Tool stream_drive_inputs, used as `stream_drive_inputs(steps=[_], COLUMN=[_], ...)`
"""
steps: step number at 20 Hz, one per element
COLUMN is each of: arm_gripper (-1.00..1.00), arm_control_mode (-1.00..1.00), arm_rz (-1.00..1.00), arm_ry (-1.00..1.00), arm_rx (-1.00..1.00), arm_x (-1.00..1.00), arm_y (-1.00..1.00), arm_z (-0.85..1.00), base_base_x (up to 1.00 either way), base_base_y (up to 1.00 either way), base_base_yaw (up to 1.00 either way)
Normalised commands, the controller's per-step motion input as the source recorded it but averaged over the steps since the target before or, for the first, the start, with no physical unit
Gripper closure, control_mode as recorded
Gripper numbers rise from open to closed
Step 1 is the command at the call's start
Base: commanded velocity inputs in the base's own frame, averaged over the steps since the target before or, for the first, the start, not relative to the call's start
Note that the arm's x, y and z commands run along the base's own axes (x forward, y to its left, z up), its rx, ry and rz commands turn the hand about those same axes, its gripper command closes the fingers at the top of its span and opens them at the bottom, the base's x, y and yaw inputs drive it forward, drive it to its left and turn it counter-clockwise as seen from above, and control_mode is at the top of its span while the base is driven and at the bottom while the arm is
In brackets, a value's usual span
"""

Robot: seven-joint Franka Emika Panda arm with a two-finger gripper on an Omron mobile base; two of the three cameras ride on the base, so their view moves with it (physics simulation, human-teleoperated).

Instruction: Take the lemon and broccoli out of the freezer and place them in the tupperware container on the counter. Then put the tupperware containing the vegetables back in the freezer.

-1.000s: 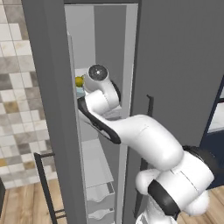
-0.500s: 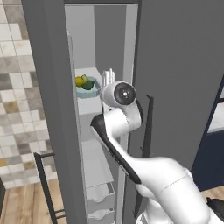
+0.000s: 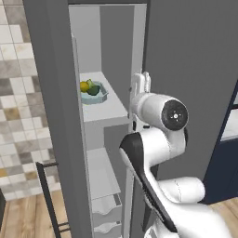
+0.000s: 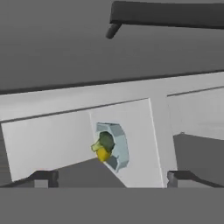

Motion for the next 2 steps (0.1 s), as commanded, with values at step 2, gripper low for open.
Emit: stream_drive_inputs(steps=[2], arm_gripper=[-1.0], arm_control_mode=[-1.0], arm_rz=[0.0], arm_ry=[0.0], arm_rx=[0.05], arm_x=[-1.0], arm_y=[-0.28], arm_z=[0.69], base_base_x=[0.0], base_base_y=[0.0], base_base_yaw=[0.0])
